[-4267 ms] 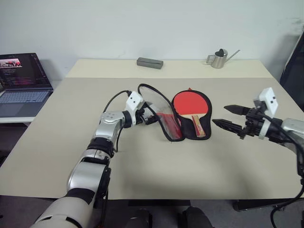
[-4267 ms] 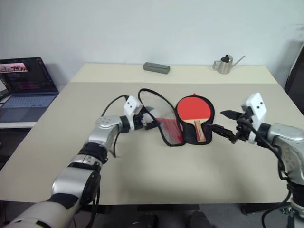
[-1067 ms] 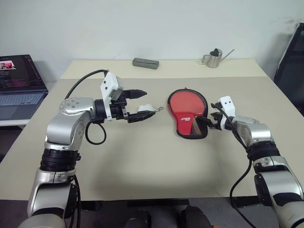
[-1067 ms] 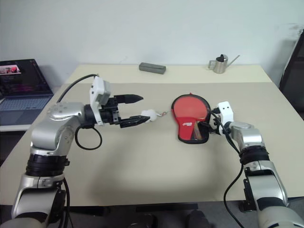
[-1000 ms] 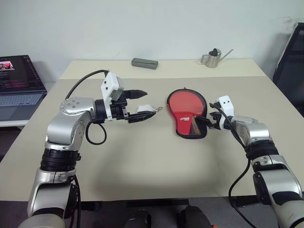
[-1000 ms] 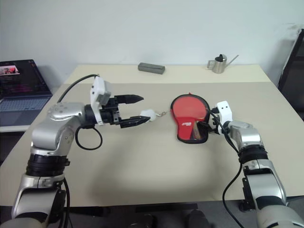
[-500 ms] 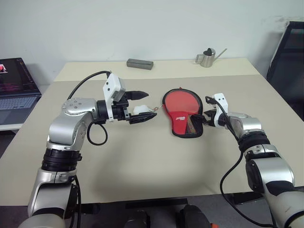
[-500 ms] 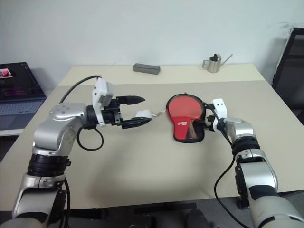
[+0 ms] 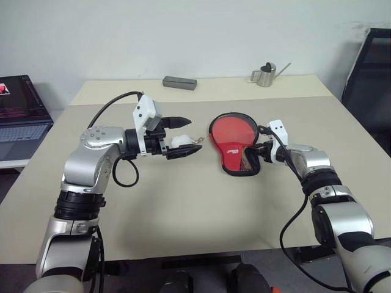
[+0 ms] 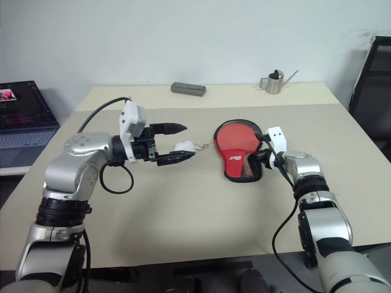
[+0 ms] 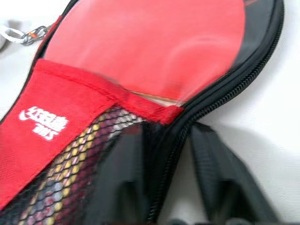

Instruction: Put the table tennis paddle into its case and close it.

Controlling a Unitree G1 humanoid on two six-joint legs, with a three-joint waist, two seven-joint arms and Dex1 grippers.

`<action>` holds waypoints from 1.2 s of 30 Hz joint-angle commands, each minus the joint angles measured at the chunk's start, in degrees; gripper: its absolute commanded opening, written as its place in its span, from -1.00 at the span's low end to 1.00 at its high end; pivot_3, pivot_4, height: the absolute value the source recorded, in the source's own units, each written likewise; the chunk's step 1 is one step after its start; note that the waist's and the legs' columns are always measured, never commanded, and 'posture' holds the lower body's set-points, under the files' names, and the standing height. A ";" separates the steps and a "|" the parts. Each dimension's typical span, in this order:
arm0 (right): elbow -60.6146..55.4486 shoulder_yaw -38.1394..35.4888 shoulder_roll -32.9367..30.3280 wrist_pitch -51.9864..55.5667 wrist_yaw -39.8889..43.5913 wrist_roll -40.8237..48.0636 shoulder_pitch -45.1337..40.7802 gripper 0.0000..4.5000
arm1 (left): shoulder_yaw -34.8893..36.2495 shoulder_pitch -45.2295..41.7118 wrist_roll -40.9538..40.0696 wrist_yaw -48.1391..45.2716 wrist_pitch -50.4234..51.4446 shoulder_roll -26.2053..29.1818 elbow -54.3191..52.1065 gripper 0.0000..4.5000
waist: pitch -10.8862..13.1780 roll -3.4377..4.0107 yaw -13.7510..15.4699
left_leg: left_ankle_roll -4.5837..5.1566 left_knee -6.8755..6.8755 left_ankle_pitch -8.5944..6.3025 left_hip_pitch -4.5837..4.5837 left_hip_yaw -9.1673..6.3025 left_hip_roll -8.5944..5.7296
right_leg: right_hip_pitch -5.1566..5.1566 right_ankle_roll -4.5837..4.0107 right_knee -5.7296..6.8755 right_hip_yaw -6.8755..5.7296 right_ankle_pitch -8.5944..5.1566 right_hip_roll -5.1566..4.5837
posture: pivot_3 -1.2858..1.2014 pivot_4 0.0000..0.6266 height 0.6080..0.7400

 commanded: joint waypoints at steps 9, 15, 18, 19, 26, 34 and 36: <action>0.07 -0.95 0.83 1.86 -2.67 -0.72 -0.57 -1.00 | 1.56 2.29 -1.30 0.02 0.00 1.37 -1.72 1.00 | 0.00 0.00 0.02 | -0.05 -0.01 0.02 0.15 0.31 0.59 | -0.02 -0.19 -0.05 0.36 0.20 0.68 | 0.03 -0.52 1.00; -0.71 -1.35 1.47 2.90 -3.38 -0.07 -0.74 -1.00 | 1.85 4.41 -2.50 -0.44 1.48 2.91 -3.90 1.00 | 0.00 0.00 0.08 | -0.05 -0.01 0.02 0.17 0.44 0.59 | -0.03 -0.16 -0.08 0.52 0.26 0.69 | 0.03 -0.52 1.00; -0.92 -1.06 1.65 3.08 -3.23 -0.02 -0.69 -1.00 | 2.16 4.78 -2.90 0.25 1.94 3.25 -4.55 1.00 | 0.00 0.00 0.08 | -0.05 -0.01 0.01 0.19 0.45 0.60 | -0.03 -0.16 -0.08 0.54 0.27 0.70 | 0.03 -0.52 1.00; -0.86 -1.01 1.63 3.04 -3.18 -0.05 -0.74 -1.00 | 2.22 4.90 -3.04 0.53 2.10 3.27 -4.89 1.00 | 0.00 0.00 0.08 | -0.05 -0.01 0.01 0.20 0.46 0.61 | -0.03 -0.16 -0.08 0.54 0.27 0.72 | 0.03 -0.52 1.00; -0.15 -0.77 1.13 2.71 -2.69 -0.36 -1.36 -1.00 | 3.81 5.67 -5.24 3.73 4.24 3.00 -8.47 1.00 | 0.00 0.00 0.08 | -0.05 -0.02 0.01 0.20 0.48 0.63 | -0.04 -0.16 -0.08 0.57 0.27 0.73 | 0.03 -0.52 1.00; -1.94 -0.94 0.79 3.98 -2.54 -0.01 -0.56 -1.00 | 4.19 7.05 -6.60 5.00 5.84 3.73 -11.56 1.00 | 0.00 0.00 0.08 | -0.05 -0.03 0.01 0.21 0.51 0.63 | -0.04 -0.16 -0.09 0.60 0.27 0.73 | 0.03 -0.52 1.00; -3.77 -0.90 0.46 5.36 -2.30 0.20 0.28 -1.00 | 4.12 7.61 -7.24 5.32 6.59 3.92 -12.84 1.00 | 0.00 0.00 0.09 | -0.06 -0.05 0.00 0.20 0.51 0.63 | -0.05 -0.16 -0.12 0.60 0.27 0.73 | 0.03 -0.52 1.00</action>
